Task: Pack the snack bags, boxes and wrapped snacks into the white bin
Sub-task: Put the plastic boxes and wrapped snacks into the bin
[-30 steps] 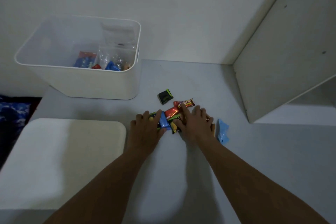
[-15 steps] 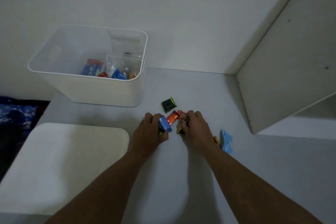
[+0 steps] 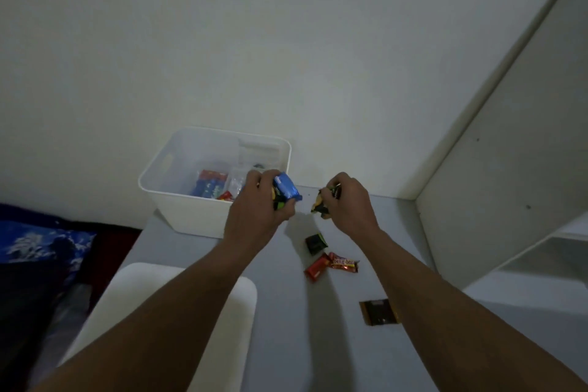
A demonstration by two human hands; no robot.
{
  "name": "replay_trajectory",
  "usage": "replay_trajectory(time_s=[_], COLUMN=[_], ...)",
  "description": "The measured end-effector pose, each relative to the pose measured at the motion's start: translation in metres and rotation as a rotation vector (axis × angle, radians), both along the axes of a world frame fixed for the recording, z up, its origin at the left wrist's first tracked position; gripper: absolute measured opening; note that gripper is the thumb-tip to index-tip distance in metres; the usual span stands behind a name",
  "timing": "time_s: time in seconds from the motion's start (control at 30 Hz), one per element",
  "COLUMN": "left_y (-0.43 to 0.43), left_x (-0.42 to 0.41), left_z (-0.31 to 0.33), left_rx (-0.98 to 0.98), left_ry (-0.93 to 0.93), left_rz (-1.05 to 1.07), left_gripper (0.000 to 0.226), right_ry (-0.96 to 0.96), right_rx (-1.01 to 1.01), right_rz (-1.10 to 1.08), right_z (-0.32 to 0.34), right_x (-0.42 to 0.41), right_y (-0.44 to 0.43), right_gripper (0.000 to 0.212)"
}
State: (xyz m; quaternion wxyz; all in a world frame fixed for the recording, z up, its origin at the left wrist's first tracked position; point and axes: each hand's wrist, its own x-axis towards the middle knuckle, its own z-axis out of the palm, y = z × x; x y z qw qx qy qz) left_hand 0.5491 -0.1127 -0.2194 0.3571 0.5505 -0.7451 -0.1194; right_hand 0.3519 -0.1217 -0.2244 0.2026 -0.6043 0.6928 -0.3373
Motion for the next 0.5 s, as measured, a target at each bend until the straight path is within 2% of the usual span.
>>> replay_trajectory(time_s=[0.13,0.27,0.37,0.5], left_y=[-0.027,-0.057,-0.076,-0.096], left_x=[0.044,0.082,0.105,0.123], left_z=[0.031,0.04,0.033,0.019], left_rx=[-0.01,0.0,0.008,0.04], left_ry=[0.03,0.038,0.046,0.062], left_rz=[0.123,0.197,0.231,0.242], left_gripper=[0.052,0.051,0.051,0.052], right_ry=[-0.057,0.024,0.04,0.06], right_rx=[-0.009,-0.018,-0.029,0.054], right_rz=[0.037,0.066,0.119,0.199], right_z=[0.027,0.036,0.03,0.005], right_x=[0.043,0.091,0.127,0.156], right_y=[-0.028,-0.056,-0.073,-0.089], right_gripper=[0.011,0.013,0.013,0.015])
